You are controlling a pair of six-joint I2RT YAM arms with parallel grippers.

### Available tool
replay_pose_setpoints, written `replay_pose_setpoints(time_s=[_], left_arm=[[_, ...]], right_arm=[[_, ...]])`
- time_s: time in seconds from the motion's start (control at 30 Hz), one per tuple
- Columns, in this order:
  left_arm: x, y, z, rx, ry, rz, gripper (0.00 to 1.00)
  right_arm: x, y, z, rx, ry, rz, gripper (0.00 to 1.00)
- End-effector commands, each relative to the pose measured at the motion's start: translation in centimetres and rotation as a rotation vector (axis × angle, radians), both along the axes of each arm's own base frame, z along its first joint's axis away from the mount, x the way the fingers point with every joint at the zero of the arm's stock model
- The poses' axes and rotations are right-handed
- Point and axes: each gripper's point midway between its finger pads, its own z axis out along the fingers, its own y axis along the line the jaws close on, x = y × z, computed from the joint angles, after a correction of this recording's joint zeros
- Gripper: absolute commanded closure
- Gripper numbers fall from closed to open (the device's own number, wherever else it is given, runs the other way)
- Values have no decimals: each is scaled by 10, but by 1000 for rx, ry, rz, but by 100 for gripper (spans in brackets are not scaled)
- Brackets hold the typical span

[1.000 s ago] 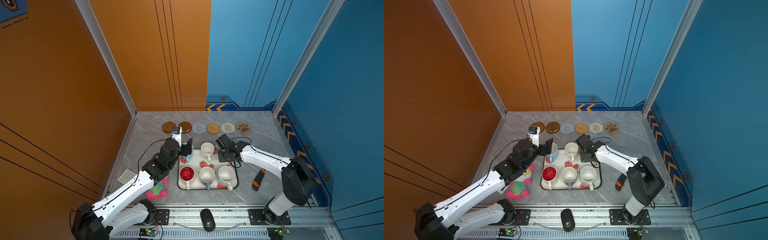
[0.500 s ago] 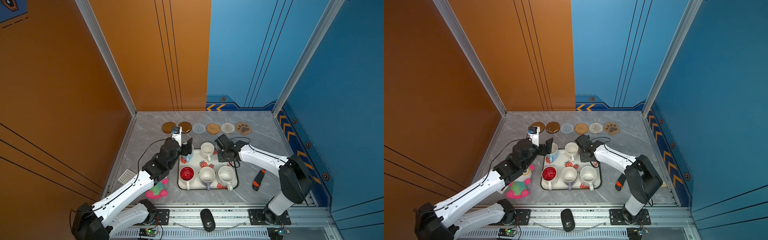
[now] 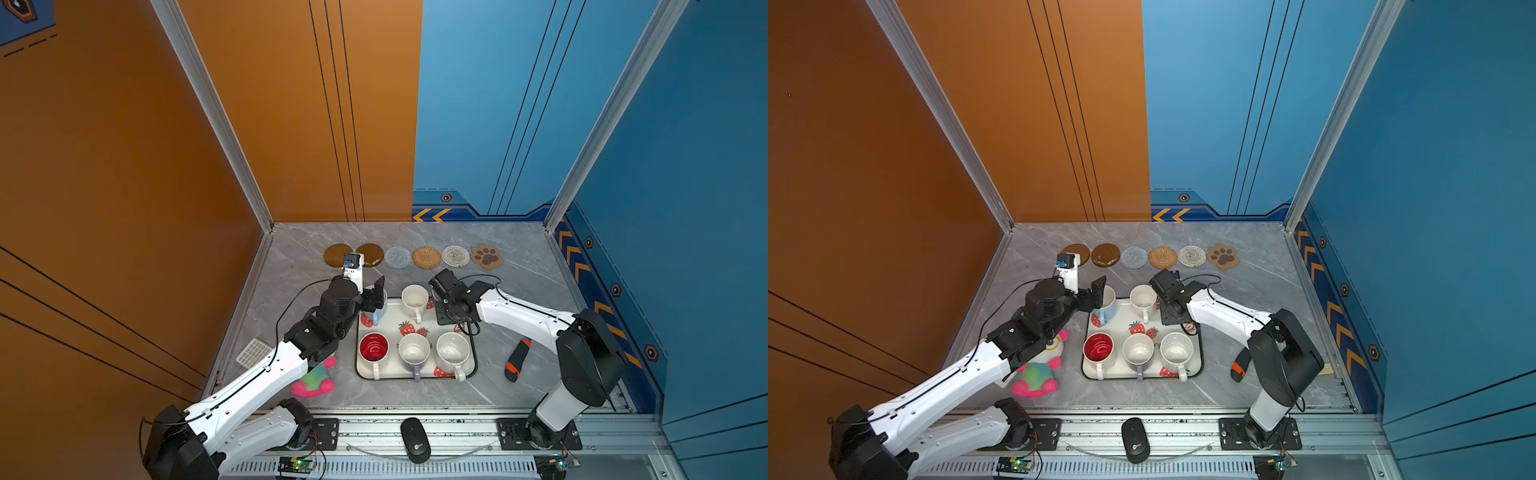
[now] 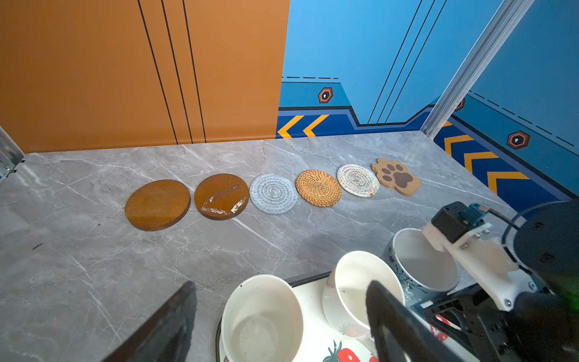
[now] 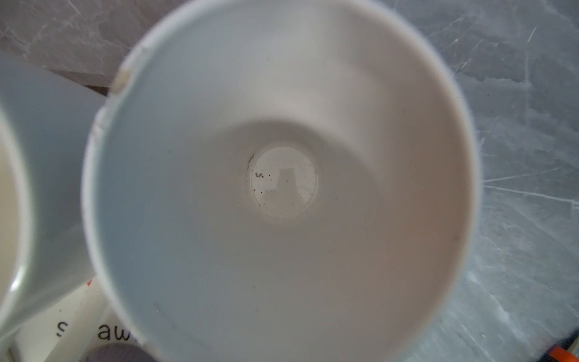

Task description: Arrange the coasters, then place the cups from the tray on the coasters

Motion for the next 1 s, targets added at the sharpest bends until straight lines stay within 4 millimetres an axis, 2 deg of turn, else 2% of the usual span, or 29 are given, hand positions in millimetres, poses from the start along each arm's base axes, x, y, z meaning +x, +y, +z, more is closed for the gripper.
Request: replay_pose_setpoints(time_s=[0.0,0.53,0.97], left_arm=[[-1,8,2,10,-19,25,15],[-3,13,2,9,-24,35,15],[-5,15,4,1,-30,38,15]], right_arm=[[10,1,17,-6,-52,-8,100],[15,-4,55,45,-132,-14,100],[25,-28,91,61,-185,-38,100]])
